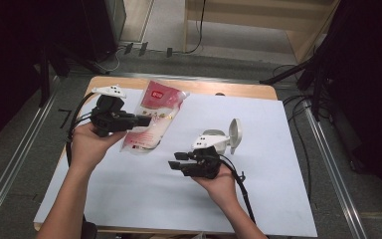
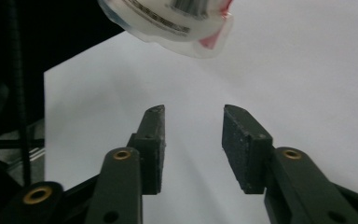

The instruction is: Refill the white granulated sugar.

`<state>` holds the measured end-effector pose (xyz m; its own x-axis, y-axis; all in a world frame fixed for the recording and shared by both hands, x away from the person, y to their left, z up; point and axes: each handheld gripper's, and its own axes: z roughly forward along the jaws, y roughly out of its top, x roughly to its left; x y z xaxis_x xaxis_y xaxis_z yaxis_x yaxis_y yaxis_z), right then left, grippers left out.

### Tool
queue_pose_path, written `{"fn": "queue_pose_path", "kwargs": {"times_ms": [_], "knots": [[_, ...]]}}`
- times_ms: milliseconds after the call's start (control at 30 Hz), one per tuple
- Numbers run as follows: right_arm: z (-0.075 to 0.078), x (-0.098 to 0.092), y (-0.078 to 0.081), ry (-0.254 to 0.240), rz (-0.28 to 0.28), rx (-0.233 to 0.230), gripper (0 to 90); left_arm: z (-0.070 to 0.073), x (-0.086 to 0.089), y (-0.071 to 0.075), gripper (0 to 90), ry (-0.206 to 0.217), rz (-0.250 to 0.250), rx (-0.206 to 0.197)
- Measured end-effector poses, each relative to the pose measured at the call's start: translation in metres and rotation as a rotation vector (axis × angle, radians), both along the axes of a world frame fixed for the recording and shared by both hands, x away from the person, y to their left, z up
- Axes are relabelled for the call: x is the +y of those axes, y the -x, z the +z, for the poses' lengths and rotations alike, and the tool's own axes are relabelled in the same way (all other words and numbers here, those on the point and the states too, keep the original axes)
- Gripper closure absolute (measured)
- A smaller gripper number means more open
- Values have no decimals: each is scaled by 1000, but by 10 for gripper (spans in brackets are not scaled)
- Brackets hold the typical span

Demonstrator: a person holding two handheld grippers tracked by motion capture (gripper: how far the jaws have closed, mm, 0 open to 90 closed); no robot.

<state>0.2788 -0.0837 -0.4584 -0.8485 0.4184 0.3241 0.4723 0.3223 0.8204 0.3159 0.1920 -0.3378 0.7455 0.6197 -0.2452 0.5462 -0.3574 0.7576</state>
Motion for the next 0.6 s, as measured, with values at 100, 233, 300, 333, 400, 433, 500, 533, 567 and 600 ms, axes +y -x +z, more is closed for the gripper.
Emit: {"fn": "queue_pose_path", "kwargs": {"times_ms": [100,233,300,333,400,433,500,533,567,600], "knots": [[3,-1,2,-23,32,7,590,-8,1,-8,900,16,-3,9],[6,-4,4,-7,55,-21,586,-14,-1,-17,900,9,-4,23],[7,-9,4,6,69,-29,586,-19,-5,-25,900,13,0,27],[7,-11,4,6,67,-23,586,-21,-6,-28,900,6,-2,28],[7,-13,3,2,70,-19,584,-23,-8,-31,900,16,-3,39],[8,-18,2,6,65,-15,575,-28,-10,-40,900,11,-19,45],[9,-22,4,19,61,-20,575,-35,-11,-51,900,23,-8,61],[9,-22,4,19,61,-20,575,-35,-11,-51,900,23,-8,61],[12,-29,7,24,58,-22,575,-40,-14,-57,900,21,-8,62],[12,-30,7,24,59,-29,575,-43,-16,-60,900,20,-11,58]]}}
